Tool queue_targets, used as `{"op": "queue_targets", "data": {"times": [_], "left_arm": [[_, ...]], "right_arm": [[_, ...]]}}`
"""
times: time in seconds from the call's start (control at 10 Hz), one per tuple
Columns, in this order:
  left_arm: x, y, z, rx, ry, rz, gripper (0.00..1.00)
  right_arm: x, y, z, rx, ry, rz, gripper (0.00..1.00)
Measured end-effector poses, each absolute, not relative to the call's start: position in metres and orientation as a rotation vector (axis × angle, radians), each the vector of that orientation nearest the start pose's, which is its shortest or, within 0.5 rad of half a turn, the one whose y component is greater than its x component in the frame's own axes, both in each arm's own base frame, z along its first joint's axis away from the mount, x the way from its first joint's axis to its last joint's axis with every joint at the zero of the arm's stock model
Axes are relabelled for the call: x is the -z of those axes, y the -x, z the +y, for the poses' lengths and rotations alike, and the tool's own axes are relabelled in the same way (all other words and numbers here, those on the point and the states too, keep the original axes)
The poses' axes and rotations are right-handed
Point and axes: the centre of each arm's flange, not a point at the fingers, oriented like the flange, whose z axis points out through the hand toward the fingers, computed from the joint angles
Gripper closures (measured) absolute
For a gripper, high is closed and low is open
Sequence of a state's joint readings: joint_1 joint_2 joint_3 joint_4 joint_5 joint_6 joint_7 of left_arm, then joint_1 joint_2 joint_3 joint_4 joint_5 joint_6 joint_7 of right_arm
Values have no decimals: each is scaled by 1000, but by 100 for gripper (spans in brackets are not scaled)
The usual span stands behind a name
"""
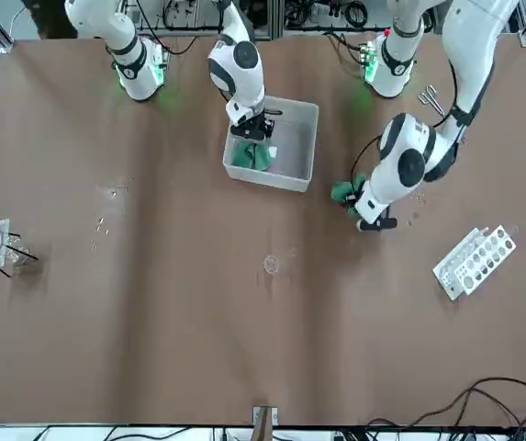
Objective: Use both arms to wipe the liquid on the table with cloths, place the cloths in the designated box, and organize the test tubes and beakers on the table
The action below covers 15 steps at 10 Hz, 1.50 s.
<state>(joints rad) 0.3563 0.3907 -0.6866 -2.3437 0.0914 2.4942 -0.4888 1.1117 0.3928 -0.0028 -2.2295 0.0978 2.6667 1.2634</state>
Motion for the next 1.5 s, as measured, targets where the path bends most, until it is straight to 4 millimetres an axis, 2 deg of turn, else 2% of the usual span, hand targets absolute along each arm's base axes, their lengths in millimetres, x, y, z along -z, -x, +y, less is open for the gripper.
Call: {"op": "queue_targets", "data": {"times": [0.2, 0.3, 0.4, 0.5, 0.6, 0.7, 0.8, 0.9, 1.0, 1.1, 1.2, 1.3, 1.4, 1.5], "left_arm": [[-179, -465, -160, -378, 3231, -219, 91], [-178, -466, -156, -382, 3227, -242, 91], [-176, -468, -145, -401, 3209, -279, 91], [-176, -473, -125, -423, 3184, -287, 91], [-176, -477, -95, -443, 3157, -301, 91], [-174, -479, -60, -467, 3135, -324, 91], [-173, -479, -30, -484, 3120, -345, 91], [-173, -476, -4, -493, 3110, -355, 91], [-173, -470, 24, -499, 3106, -335, 91], [-172, -457, 63, -510, 3097, -284, 91], [-172, -438, 112, -528, 3080, -229, 91], [-171, -418, 154, -545, 3071, -189, 91], [-171, -406, 177, -551, 3067, -150, 91], [-171, -405, 178, -547, 3063, -103, 91]], "right_arm": [[-203, -251, 496, -47, 3062, 420, 92], [-216, -255, 501, -64, 3077, 436, 94], [-243, -266, 505, -97, 3116, 458, 94], [-283, -289, 504, -139, 3166, 456, 94], [-331, -324, 492, -181, 3206, 398, 94], [-373, -366, 466, -213, 3224, 291, 94], [-403, -411, 425, -235, 3221, 182, 94], [-416, -450, 378, -256, 3210, 96, 94], [-418, -482, 330, -283, 3200, 29, 94], [-411, -511, 278, -314, 3186, -20, 94], [-398, -533, 220, -347, 3167, -56, 94], [-375, -545, 166, -358, 3145, -83, 94], [-344, -546, 120, -341, 3127, -125, 93], [-313, -539, 77, -319, 3112, -167, 93]]}}
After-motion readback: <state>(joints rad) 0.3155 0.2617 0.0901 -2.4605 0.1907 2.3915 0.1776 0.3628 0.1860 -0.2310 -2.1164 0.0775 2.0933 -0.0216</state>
